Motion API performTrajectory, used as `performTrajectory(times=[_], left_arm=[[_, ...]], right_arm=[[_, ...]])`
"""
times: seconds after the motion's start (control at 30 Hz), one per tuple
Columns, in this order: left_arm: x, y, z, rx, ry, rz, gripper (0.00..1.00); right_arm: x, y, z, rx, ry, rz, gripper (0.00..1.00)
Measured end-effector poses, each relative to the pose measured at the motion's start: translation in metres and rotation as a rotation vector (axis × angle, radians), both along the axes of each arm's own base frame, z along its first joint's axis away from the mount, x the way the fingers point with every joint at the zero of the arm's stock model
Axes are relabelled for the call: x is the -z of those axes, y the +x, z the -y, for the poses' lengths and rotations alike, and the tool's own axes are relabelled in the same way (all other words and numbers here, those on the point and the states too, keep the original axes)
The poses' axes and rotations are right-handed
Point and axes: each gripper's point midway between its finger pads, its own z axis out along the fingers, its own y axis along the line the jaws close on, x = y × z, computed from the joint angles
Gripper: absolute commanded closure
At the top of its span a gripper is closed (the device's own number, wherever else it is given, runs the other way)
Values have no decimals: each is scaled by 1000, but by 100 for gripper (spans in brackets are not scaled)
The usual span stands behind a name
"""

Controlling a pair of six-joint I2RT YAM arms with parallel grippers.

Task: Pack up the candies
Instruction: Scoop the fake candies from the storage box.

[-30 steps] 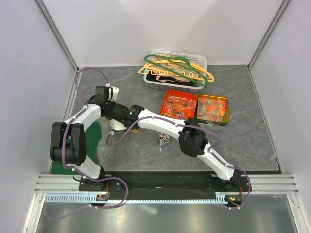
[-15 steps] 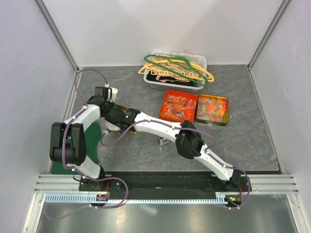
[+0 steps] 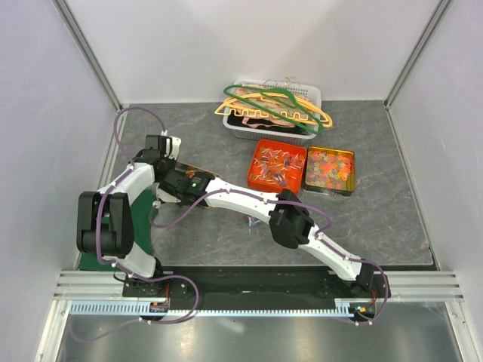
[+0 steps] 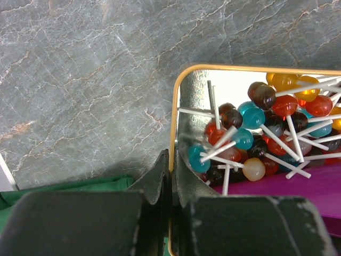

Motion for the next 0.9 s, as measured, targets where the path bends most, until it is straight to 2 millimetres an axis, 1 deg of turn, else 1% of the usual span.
performTrajectory(times=[0.43,0.63,0.7,0.9], left_arm=[[-2,-2,-5,-15,0,1,98],[0,-7,-9,-23,1,-21,98],[1,-8,-10,-27,2,-23,98],[1,-9,-12,-33,6,-23,98]], right_arm=[[1,-4,-19,16,106,-33,100],[8,-10,-28,30,164,-78,100],[11,-10,-28,34,173,-84,100],[10,-11,-30,49,221,-132,100]])
